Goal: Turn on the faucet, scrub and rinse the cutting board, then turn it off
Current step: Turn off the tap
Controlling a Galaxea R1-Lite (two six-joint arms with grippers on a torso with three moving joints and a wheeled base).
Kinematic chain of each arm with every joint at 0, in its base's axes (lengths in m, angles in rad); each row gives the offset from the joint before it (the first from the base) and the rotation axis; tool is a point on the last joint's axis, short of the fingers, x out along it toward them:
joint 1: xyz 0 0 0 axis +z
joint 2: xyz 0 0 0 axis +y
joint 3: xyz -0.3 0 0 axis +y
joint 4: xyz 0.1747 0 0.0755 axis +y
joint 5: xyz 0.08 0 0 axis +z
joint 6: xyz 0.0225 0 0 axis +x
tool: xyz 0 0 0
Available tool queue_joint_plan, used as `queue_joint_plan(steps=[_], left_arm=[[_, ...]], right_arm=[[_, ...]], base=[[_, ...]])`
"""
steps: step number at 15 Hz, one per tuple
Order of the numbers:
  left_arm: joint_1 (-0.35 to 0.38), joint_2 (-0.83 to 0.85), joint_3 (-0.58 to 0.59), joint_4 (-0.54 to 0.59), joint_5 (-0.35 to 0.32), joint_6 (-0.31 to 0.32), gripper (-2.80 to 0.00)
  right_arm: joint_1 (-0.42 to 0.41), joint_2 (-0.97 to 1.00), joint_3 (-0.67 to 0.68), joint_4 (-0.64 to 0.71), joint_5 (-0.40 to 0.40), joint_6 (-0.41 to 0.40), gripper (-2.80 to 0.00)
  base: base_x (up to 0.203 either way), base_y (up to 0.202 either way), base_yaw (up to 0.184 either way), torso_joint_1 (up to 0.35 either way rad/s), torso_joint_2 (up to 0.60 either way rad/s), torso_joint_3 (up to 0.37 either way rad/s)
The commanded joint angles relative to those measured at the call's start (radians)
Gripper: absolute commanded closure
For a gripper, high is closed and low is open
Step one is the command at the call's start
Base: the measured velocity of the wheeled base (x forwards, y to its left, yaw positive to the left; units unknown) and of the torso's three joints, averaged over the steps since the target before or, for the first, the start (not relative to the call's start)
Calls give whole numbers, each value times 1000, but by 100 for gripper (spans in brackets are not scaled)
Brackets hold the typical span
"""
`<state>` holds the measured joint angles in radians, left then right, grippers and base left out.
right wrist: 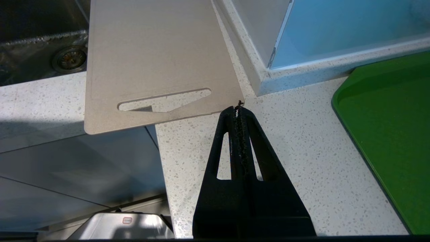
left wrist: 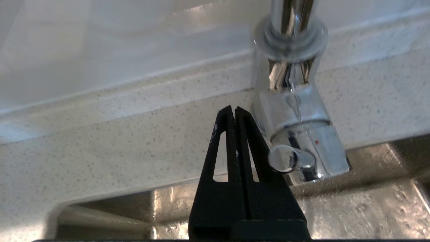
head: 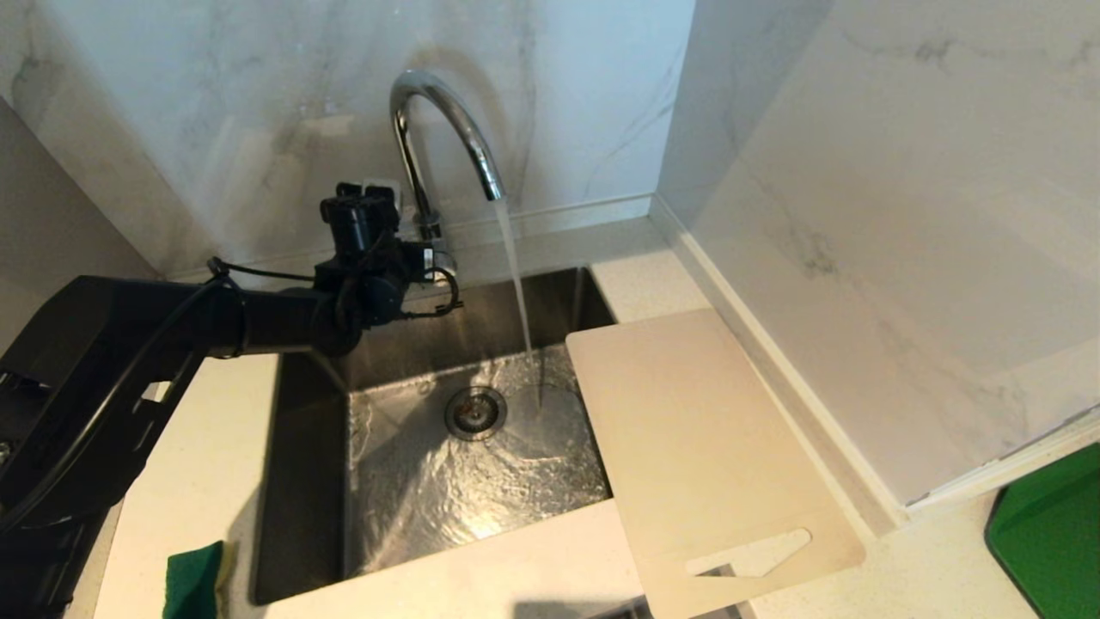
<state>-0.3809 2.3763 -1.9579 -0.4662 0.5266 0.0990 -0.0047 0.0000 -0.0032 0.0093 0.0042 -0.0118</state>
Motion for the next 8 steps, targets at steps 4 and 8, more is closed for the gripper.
queue_joint_plan(steps=[4, 8], left_arm=[[2, -18, 2, -15, 26, 1, 0], [2, -28, 2, -17, 27, 0, 0]], right_arm=[[0, 0, 0, 0, 0, 0, 0], [0, 0, 0, 0, 0, 0, 0]], base=[[0, 0, 0, 0, 0, 0], [0, 0, 0, 0, 0, 0]])
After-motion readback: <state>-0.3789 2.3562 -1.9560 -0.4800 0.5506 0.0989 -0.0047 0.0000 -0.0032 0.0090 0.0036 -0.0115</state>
